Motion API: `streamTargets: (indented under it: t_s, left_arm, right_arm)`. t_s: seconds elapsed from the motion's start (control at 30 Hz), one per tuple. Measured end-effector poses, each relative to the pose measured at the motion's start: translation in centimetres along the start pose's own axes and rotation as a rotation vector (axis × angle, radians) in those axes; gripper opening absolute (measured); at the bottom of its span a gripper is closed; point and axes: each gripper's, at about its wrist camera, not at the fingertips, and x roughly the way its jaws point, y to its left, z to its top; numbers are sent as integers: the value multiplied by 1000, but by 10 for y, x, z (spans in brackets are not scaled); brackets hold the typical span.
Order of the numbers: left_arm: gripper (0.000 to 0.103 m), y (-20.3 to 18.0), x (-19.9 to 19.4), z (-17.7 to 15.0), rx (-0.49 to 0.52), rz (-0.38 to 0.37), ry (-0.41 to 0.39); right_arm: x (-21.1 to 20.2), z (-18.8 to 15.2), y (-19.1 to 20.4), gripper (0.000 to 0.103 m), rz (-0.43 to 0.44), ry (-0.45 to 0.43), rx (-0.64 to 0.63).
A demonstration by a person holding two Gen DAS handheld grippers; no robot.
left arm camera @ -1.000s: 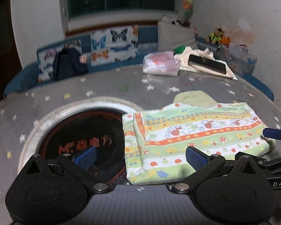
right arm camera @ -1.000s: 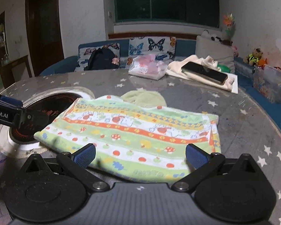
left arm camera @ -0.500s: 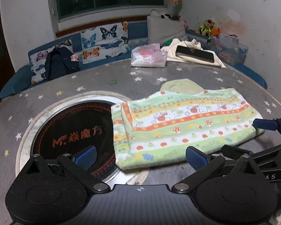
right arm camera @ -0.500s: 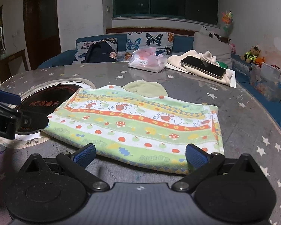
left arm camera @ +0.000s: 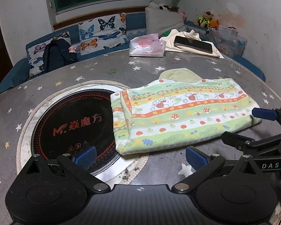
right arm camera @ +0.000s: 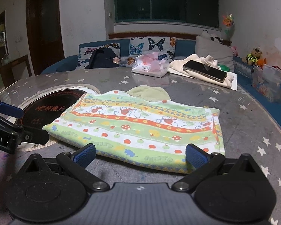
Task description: Fold clothes
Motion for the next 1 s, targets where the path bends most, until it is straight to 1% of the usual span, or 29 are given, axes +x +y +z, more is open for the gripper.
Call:
streamTargets:
  t_s: [0.2,0.43,0.7,1.0]
  left_arm:
    - [103,-1,-5,-3,9,-11,-6]
    - [103,-1,-6,-9,10,-21,-2]
    - [103,6,-3,-15,-15,-10,23]
    - [103,-2,0,-26,-18,-10,67]
  right_arm:
    - [-3,0,5,103,9,-10,-10]
    - [-4,1,10,103,21,9,-14]
    - [-4,-2,18,103,43,34,-35]
    - [-9,-10,21,103,28,62,-26]
